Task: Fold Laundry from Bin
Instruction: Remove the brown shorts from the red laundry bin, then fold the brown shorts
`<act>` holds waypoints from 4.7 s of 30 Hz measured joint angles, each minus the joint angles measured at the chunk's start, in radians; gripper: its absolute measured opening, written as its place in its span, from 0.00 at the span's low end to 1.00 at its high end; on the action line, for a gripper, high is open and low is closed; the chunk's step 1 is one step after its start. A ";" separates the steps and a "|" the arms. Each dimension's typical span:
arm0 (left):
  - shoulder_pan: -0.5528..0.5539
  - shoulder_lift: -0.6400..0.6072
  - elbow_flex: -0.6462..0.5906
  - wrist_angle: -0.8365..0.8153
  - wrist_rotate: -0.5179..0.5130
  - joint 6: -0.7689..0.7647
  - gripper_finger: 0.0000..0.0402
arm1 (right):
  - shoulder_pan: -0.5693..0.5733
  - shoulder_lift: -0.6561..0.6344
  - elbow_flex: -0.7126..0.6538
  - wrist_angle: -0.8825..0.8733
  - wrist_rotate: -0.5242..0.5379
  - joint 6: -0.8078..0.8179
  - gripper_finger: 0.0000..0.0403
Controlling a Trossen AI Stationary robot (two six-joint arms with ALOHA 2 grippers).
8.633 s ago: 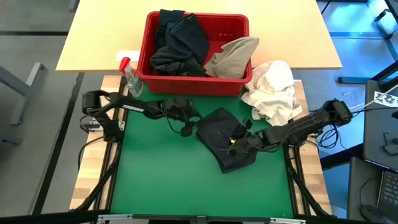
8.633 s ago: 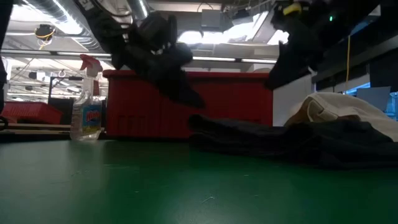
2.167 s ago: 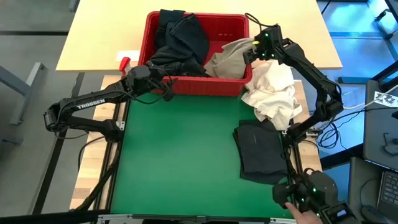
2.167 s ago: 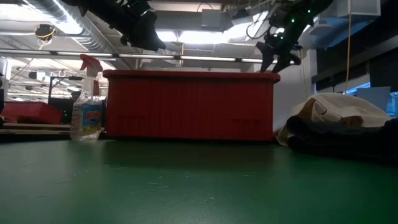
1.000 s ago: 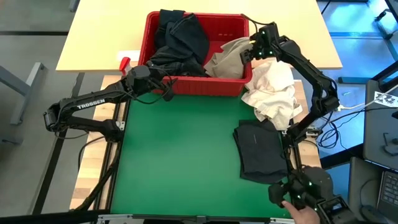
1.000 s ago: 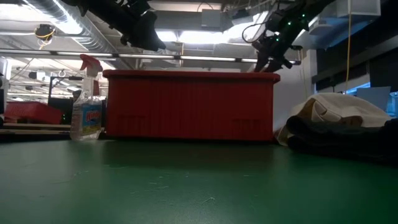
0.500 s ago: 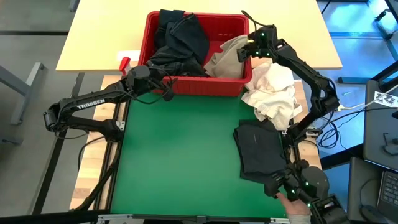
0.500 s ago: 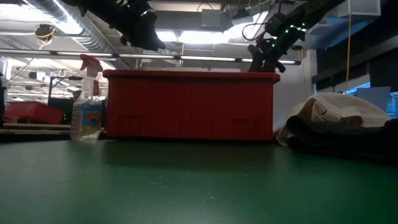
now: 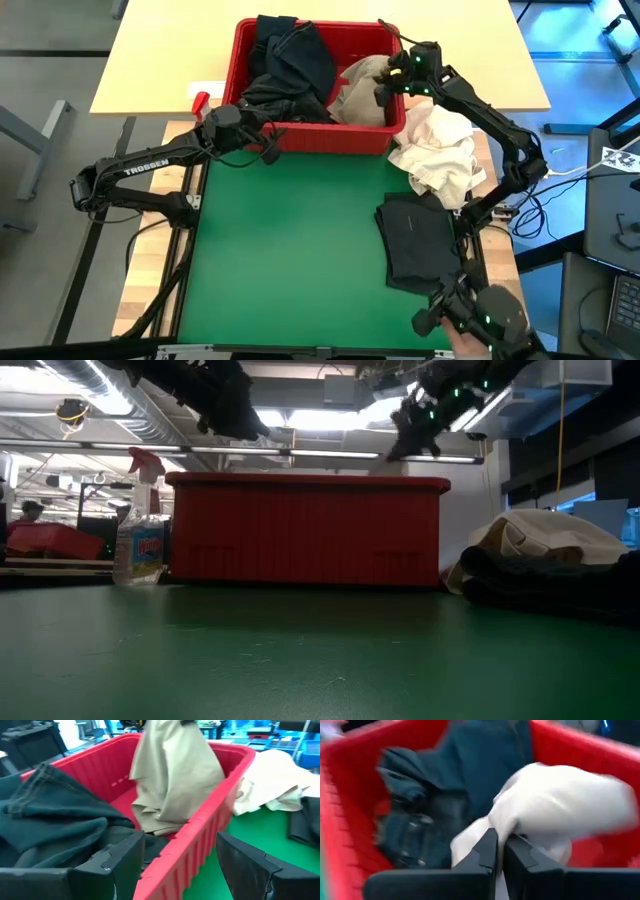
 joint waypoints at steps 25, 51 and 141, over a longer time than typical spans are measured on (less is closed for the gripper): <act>-0.185 -0.082 0.000 -0.114 0.007 -0.052 0.59 | 0.559 -0.074 0.586 -0.211 0.035 -0.043 0.01; -0.476 -0.276 0.000 -0.312 -0.083 -0.214 0.59 | 1.001 -0.060 0.617 -0.307 0.064 -0.006 0.01; -0.696 -0.201 -0.256 -0.707 -0.116 -0.940 0.59 | 1.070 0.250 0.232 -0.715 0.450 0.109 0.43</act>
